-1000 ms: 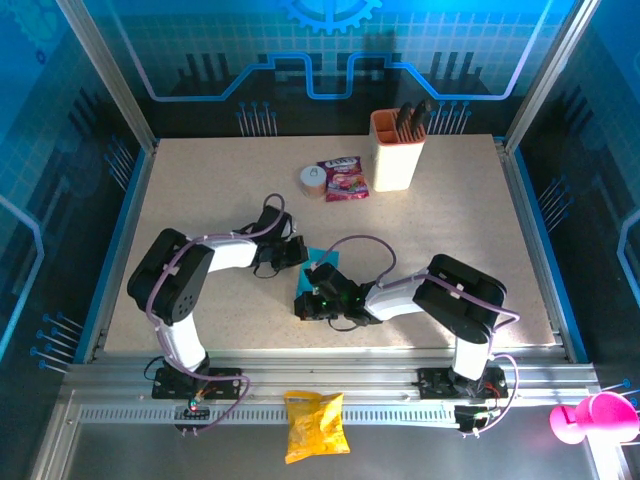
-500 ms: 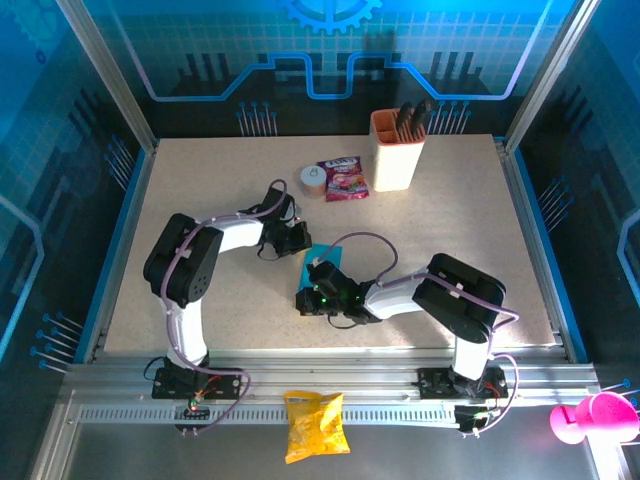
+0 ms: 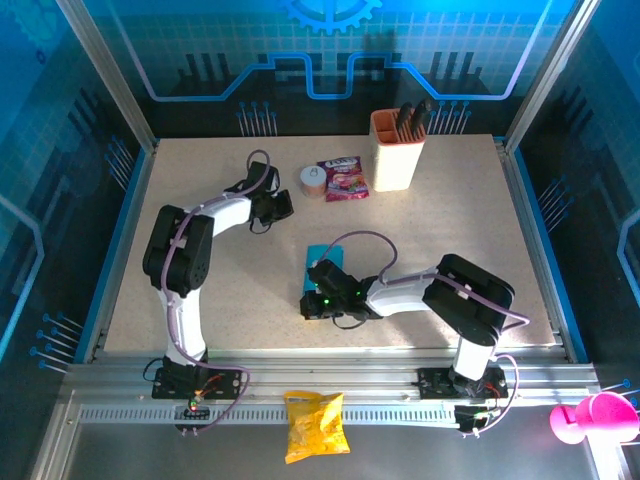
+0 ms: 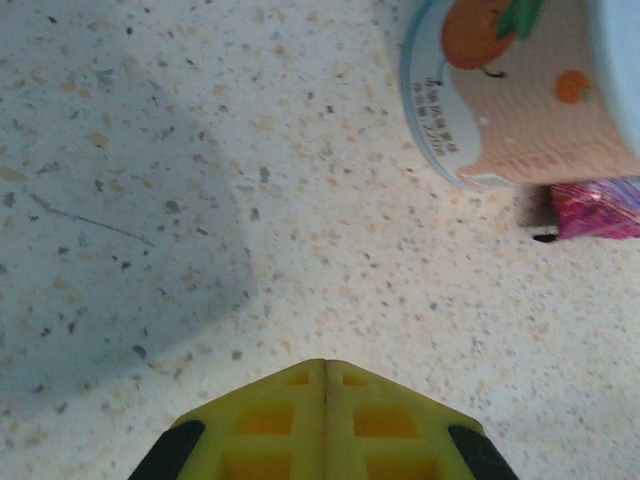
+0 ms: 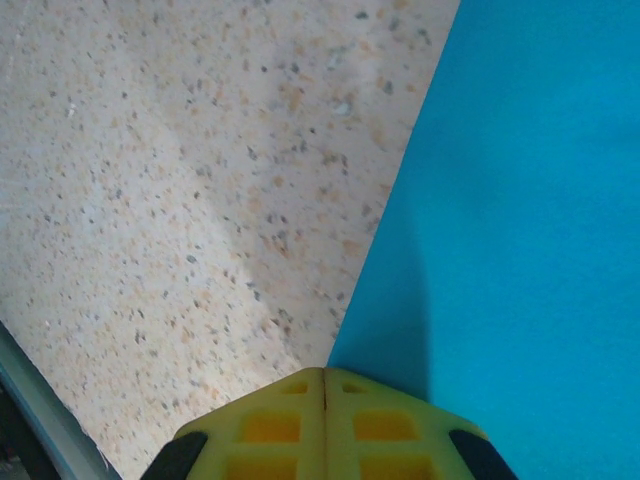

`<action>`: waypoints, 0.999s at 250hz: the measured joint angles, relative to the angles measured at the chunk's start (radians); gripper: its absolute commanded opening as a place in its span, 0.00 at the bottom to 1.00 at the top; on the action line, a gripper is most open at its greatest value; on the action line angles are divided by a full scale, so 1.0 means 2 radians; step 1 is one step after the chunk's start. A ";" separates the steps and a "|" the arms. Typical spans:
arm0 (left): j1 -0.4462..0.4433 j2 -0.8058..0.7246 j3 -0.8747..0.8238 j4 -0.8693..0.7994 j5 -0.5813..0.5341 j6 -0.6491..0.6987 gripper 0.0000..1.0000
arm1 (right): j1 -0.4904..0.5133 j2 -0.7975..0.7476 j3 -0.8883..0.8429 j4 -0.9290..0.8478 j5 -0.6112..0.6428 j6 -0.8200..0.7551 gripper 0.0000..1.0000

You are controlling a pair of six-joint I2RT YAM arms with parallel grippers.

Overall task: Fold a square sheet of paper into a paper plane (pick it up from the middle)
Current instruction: First fold the square sheet of paper in half at the center of the table, then hold the square sheet of paper at the center of the table.

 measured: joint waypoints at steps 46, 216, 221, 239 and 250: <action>-0.011 -0.090 -0.042 -0.014 0.002 0.000 0.00 | -0.020 -0.021 0.018 -0.084 -0.007 -0.031 0.00; -0.072 -0.304 -0.142 -0.138 -0.007 0.025 0.16 | -0.102 -0.142 0.051 -0.237 0.034 -0.081 0.28; -0.072 -0.305 -0.141 -0.142 -0.007 0.027 0.16 | -0.105 -0.144 0.051 -0.239 0.035 -0.083 0.31; -0.072 -0.306 -0.134 -0.154 -0.008 0.033 0.17 | -0.116 -0.153 0.051 -0.250 0.041 -0.084 0.38; -0.073 -0.307 -0.129 -0.162 -0.008 0.038 0.17 | -0.123 -0.158 0.051 -0.257 0.046 -0.085 0.41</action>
